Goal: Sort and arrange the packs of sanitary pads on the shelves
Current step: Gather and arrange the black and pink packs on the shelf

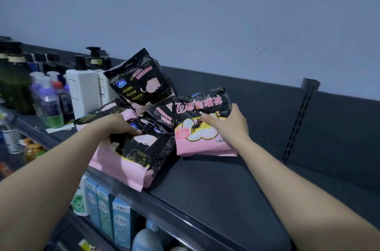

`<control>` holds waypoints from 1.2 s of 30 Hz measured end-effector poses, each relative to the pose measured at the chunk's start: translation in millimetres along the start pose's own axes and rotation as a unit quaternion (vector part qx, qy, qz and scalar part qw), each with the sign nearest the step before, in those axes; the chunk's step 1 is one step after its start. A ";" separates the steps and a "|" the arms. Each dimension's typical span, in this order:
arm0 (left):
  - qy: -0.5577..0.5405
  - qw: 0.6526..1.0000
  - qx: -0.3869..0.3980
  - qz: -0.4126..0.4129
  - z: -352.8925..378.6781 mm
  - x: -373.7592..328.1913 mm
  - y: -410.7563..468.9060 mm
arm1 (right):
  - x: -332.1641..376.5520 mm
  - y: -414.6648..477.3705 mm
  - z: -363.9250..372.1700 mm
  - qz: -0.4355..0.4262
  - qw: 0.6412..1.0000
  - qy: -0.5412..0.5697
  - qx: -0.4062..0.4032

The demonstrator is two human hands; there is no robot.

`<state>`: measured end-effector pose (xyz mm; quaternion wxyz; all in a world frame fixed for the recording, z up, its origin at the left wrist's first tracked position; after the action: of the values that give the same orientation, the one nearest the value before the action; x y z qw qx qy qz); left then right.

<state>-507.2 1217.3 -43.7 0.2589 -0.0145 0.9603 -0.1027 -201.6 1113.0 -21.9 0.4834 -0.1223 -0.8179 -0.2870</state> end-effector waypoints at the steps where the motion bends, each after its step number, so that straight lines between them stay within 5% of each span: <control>1: -0.042 0.999 0.006 -0.003 1.9 1.7 -1.0 | -3.0 -1.6 -1.9 0.006 1.000 -0.005 0.000; 8: -0.356 0.928 0.012 0.105 -15.0 -34.3 -24.7 | -16.0 -9.3 -33.1 0.021 0.996 -0.034 -0.081; 12: -0.208 0.927 -0.213 0.227 -28.0 -72.8 -46.5 | -18.4 -11.6 -46.8 0.027 0.992 -0.021 -0.125; 15: -0.053 0.886 -0.330 0.320 -8.4 -105.5 -77.9 | -20.8 -15.1 -51.6 0.042 0.990 -0.015 -0.135; 17: -0.051 0.904 -0.248 0.344 6.9 -120.8 -80.3 | -23.7 -17.9 -54.1 0.056 0.989 -0.024 -0.136; 20: -0.190 0.923 0.028 0.333 18.1 -134.1 -78.4 | -28.8 -21.8 -57.7 0.072 0.987 -0.026 -0.138; 22: -0.187 0.920 0.142 0.315 31.8 -133.0 -71.2 | -29.9 -23.8 -58.7 0.074 0.988 -0.022 -0.134; 26: 0.011 0.950 0.121 0.286 67.2 -116.3 -47.3 | -28.3 -27.0 -61.4 0.065 0.990 -0.023 -0.125; 31: 0.020 0.953 0.210 0.219 75.4 -104.3 -34.3 | -34.0 -30.2 -69.6 0.074 0.989 0.003 -0.131; 36: 0.017 0.911 0.328 0.251 88.1 -111.8 -47.8 | -43.4 -39.8 -75.4 0.094 0.984 0.041 -0.144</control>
<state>-367.6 1162.9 -53.0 0.2503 0.3143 0.8488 -0.3438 -144.5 1039.9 -45.6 0.5184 -0.2551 -0.7327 -0.3596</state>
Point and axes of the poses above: each hand's wrist, its own y-axis towards the middle knuckle, its own z-axis out of the palm, x = y × z, the point moved 5 cm from there along y, towards the middle knuckle, and after that the axes turned 9 degrees about y, right-handed, at the moved point
